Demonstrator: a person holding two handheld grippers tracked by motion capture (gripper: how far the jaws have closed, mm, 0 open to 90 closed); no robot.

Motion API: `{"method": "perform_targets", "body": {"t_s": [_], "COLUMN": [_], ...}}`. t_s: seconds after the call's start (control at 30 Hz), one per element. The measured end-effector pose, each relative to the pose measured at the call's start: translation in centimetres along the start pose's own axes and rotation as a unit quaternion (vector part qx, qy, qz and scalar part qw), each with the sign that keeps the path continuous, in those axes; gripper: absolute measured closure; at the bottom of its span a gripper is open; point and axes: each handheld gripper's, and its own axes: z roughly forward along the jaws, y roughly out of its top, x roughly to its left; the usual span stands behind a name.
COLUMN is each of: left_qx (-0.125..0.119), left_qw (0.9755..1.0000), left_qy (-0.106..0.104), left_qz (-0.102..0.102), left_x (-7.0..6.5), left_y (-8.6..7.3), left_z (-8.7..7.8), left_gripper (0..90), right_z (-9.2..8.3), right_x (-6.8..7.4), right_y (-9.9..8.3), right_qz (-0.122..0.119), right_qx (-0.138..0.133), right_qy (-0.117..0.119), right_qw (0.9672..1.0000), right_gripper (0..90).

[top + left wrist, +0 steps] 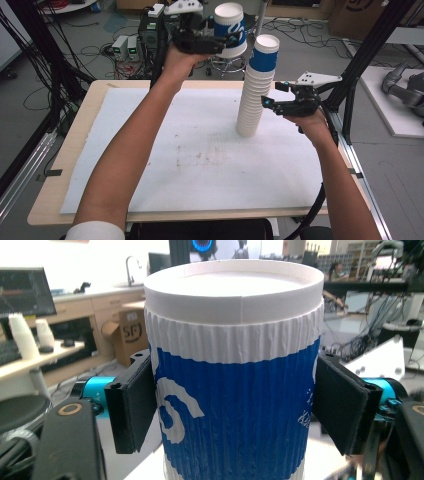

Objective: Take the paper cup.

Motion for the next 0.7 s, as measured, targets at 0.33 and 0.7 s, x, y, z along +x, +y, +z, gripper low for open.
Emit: {"method": "perform_targets", "body": {"t_s": [0.33, 0.7], "left_qx": [0.044, 0.057], "left_qw": [0.9990, 0.9975], "left_qy": [-0.005, 0.001], "left_qz": [-0.009, -0.043], "left_x": [-0.8, -1.5], "left_y": [-8.0, -14.4], "left_z": [-3.2, -5.6], "left_gripper": [25.3, 25.3], "right_z": [-0.5, 1.8], "right_x": [1.5, 3.9], "right_y": [-6.1, -9.5], "right_qz": [0.031, 0.032], "right_qx": [0.012, 0.016], "right_qy": [0.010, 0.020], "right_qw": [0.9994, 0.9992], "right_gripper": [19.4, 19.4]}}
